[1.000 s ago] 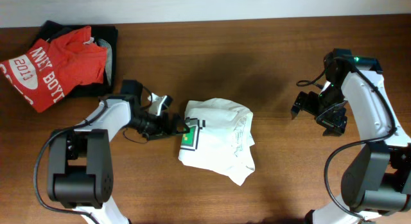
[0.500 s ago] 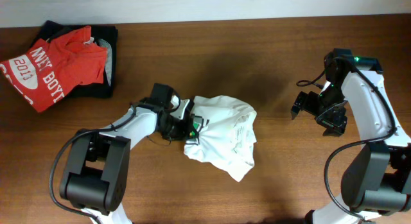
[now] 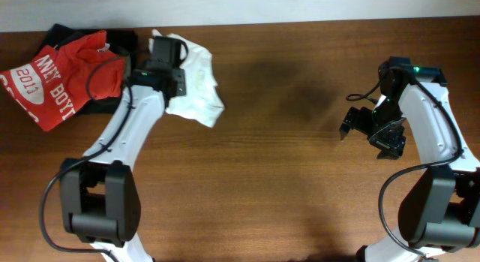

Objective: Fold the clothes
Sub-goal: 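Carry the bundle left and place it on the red shirt stack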

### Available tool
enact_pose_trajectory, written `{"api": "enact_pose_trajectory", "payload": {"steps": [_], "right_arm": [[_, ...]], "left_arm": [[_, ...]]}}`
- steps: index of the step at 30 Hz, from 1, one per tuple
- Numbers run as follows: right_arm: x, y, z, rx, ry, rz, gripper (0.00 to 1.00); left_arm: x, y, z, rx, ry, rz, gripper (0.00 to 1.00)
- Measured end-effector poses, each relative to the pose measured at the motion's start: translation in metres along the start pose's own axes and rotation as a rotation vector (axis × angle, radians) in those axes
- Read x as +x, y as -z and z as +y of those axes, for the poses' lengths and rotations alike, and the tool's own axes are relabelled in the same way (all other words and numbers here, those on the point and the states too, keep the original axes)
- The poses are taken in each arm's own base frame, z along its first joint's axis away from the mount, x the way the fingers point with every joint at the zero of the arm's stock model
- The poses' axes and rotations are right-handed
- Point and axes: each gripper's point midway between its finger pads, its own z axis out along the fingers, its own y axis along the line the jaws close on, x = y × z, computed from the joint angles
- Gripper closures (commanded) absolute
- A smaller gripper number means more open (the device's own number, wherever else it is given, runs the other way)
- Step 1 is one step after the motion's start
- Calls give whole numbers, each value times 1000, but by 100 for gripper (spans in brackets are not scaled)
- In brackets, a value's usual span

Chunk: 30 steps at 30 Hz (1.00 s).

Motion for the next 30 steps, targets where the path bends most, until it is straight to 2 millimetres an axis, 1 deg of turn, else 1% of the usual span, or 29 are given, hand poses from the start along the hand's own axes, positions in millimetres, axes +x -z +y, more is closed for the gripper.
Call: {"api": "enact_pose_trajectory", "payload": {"steps": [1,2,4,5,7,9,12,13,15,16,17,19,21,24,25,30], "right_arm": [[0,0,0,0,0,0,1],[0,0,0,0,0,0,1],[0,0,0,0,0,0,1],[0,0,0,0,0,0,1],[0,0,0,0,0,0,1],[0,0,0,0,0,0,1],[0,0,0,0,0,0,1],[0,0,0,0,0,0,1],[0,0,0,0,0,0,1],[0,0,0,0,0,0,1],[0,0,0,0,0,0,1],[0,0,0,0,0,0,1],[0,0,0,0,0,0,1],[0,0,0,0,0,0,1],[0,0,0,0,0,0,1],[0,0,0,0,0,0,1]], "left_arm": [[-10,3,10,-16,20,-16,99],[-27,9,24,-36,50,-46,99],[-49,20,43,-55,89,-82,99],[-67,30,57,-68,120,-119,99],[-92,44,77,-85,165,-178,98],[-102,49,98,-107,226,-204,96],[-98,44,134,-148,332,-195,96],[-96,42,152,-172,374,-193,94],[-89,39,187,-216,453,-187,94],[-87,38,202,-230,485,-186,94],[-85,37,212,-232,512,-185,94],[-82,36,225,-233,558,-188,94],[-77,35,244,-250,606,-189,93],[-75,33,260,-270,640,-195,91],[-72,29,265,-278,648,-191,90],[-35,-26,291,-331,681,-76,90]]}}
